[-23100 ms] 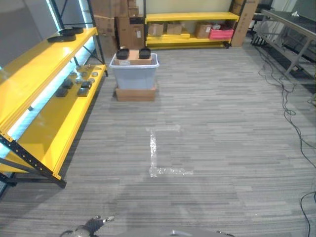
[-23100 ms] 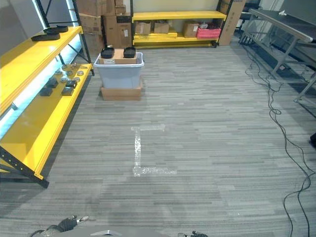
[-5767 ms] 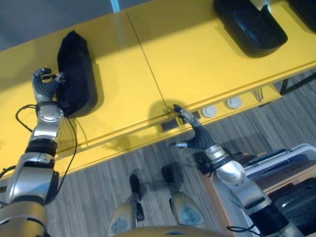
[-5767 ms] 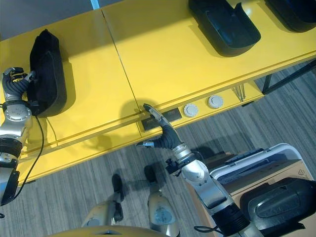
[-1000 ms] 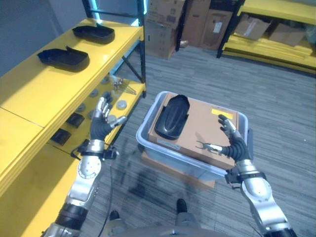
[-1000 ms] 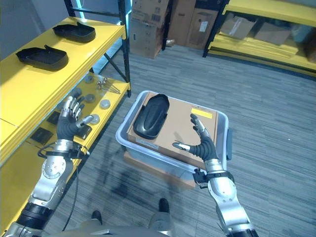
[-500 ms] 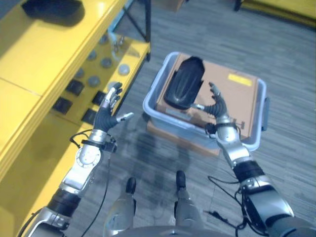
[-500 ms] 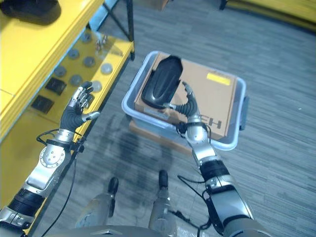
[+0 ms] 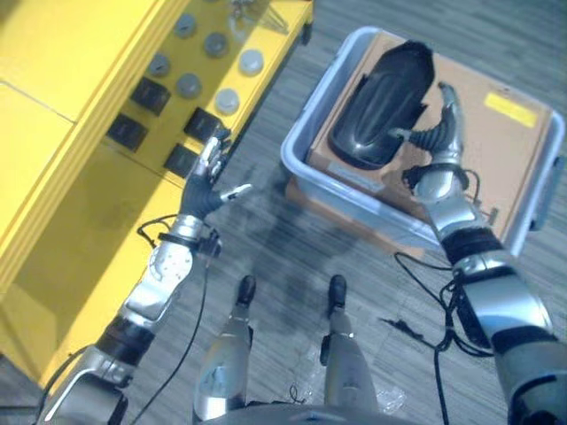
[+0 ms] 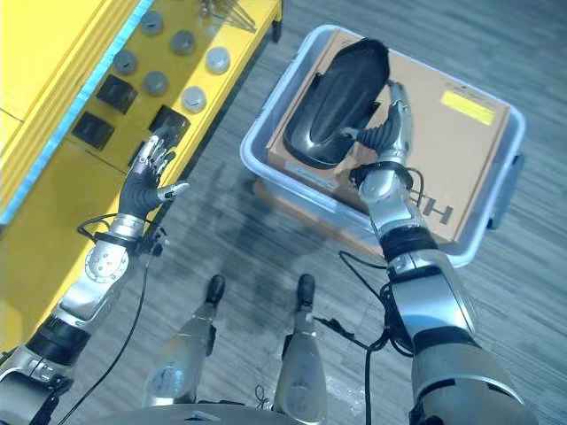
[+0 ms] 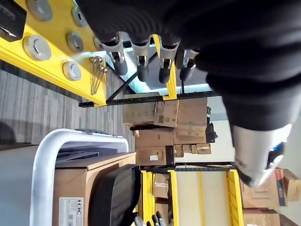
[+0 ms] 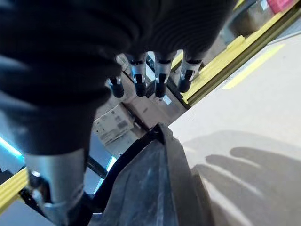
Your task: Move parts from the plastic box to the shelf.
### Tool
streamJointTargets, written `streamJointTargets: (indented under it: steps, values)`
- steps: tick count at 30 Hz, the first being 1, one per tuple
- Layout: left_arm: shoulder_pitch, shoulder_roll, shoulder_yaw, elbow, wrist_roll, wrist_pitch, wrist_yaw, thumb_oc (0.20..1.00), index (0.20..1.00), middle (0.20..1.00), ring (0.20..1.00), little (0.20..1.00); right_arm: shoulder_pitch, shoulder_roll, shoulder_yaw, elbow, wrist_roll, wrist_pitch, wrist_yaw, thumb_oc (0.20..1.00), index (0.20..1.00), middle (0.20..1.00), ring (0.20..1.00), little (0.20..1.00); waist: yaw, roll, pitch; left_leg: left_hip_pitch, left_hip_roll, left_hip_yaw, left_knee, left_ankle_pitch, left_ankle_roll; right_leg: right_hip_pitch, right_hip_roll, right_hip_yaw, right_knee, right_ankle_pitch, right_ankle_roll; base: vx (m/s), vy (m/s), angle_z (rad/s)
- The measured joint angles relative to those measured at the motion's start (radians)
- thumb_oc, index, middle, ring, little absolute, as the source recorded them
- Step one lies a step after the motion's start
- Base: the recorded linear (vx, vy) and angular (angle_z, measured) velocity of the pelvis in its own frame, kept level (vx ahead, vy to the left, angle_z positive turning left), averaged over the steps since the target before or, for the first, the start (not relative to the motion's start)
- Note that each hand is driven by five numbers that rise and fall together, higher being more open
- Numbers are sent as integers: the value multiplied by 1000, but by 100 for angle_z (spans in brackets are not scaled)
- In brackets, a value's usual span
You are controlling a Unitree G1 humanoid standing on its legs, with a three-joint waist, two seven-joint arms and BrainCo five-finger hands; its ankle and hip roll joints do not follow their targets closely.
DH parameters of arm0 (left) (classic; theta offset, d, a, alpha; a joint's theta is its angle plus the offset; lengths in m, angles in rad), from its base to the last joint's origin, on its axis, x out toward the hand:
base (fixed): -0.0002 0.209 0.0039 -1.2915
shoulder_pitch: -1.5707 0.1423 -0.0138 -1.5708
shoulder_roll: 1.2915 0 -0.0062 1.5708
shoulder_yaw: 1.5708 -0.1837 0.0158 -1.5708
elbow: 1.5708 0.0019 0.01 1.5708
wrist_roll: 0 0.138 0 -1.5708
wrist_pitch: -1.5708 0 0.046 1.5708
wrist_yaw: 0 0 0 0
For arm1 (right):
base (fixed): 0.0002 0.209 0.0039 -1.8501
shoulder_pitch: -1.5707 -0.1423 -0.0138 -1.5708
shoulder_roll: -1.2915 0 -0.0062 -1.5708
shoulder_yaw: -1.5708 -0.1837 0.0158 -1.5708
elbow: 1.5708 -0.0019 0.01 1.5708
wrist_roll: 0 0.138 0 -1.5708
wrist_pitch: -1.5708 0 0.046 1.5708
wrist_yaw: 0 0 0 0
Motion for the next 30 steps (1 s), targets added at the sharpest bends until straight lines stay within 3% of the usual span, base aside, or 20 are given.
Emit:
streamJointTargets:
  steps: [4,9,11,18,20,23,24,30]
  values:
    - [5,-4,-14,2,-19,-1,12,1000,1000,1000,1000,1000,-43,1,34,161,41,-1,1,1000,1000,1000,1000,1000,10,1,0,8,1,-5,-7,3,-2,8,0,-6,0,-2,1,3,-6,5]
    - [25,-5,-32,7,-39,-3,0,1000,1000,1000,1000,1000,-97,20,112,401,124,4,105,1000,1000,1000,1000,1000,21,5,-3,9,3,-24,-36,27,-7,8,1,-21,0,-10,-1,19,-4,11]
    - [35,-4,-30,9,-40,-2,-13,1000,1000,1000,1000,1000,-102,27,129,427,122,20,122,200,200,200,200,200,27,8,-5,7,3,-32,-37,31,-7,10,0,-30,0,-10,-1,42,-3,10]
    - [41,-6,-26,9,-39,-1,-43,1000,1000,1000,1000,1000,-120,-11,104,464,119,64,185,200,200,200,200,200,36,24,-42,7,4,-46,-38,35,-11,18,0,-42,0,-9,-2,46,-14,6]
    - [46,-7,-27,9,-39,1,-55,1000,1000,1000,1000,1000,-79,-14,40,460,122,61,198,200,200,200,200,200,36,32,-66,13,4,-54,-39,35,-11,31,0,-49,0,-10,-3,36,-13,10]
    - [51,-7,-26,9,-39,2,-57,1000,1000,1000,1000,1000,-63,-11,39,465,125,68,200,200,200,200,200,200,35,32,-80,20,5,-55,-41,35,-11,38,0,-56,0,-13,-3,51,-17,8]
    - [67,-16,-26,8,-39,8,-71,1000,1000,1000,1000,1000,43,-13,-1,438,128,69,221,200,200,200,200,200,27,30,-98,64,8,-70,-55,35,-11,87,1,-72,0,-28,-2,81,-16,18]
    - [135,17,22,-2,-38,36,-101,1000,1000,1000,1000,1000,310,10,-2,376,61,93,261,200,200,200,200,200,-9,-46,-173,171,13,-58,-64,4,-1,186,1,-72,1,-65,-3,99,-13,0]
